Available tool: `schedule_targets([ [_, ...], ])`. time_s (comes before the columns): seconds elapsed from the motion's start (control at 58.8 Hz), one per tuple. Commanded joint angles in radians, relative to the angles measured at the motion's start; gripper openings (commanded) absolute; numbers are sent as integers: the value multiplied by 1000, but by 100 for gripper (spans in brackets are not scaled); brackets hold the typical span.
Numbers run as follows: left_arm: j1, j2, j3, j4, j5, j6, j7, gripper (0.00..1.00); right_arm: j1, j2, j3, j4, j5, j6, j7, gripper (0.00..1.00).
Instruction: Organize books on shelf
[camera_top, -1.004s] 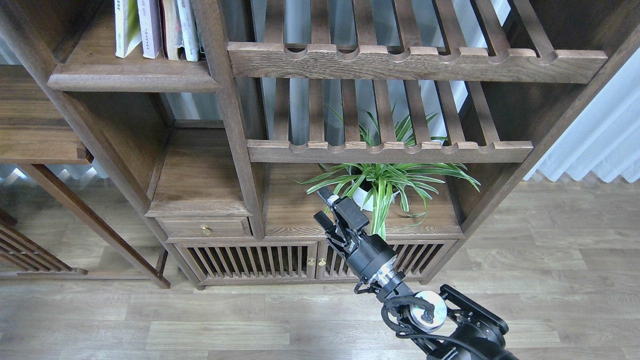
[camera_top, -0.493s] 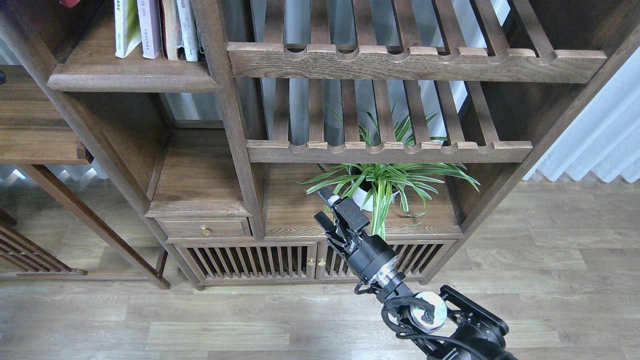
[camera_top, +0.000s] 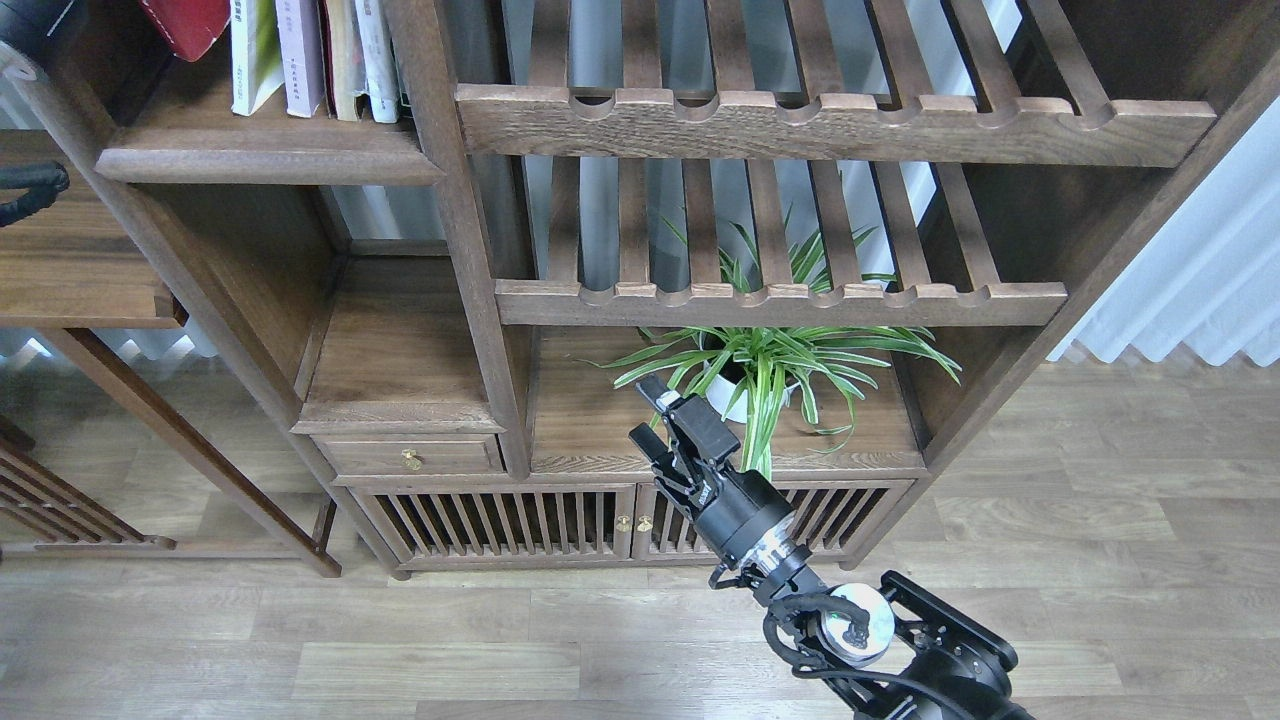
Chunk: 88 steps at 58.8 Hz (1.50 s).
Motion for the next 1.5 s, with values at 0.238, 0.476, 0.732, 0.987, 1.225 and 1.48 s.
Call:
schedule_targets([
  [0.238,-38,-16,37,55,-32,0,42,1,-1,0,0,1,0,0,0,98],
  [0.476,-96,-43,74,130,-35,0,36,3,-2,0,0,2,2,0,0,98],
  [0.732,-95,-45,98,131,-35,0,24,2,-7,-2,17,8,2,0,-2,98],
  [0.987,-96,-54,102,176,-35,0,21,2,-7,0,17,7,2,0,-2,98],
  [1.225,-104,-77,103,205,-35,0,23,2,-7,0,18,7,2,0,-2,98],
  [1.48,-115,-94,102,203,-37,0,30,10,-7,0,18,7,0,0,-2,98],
])
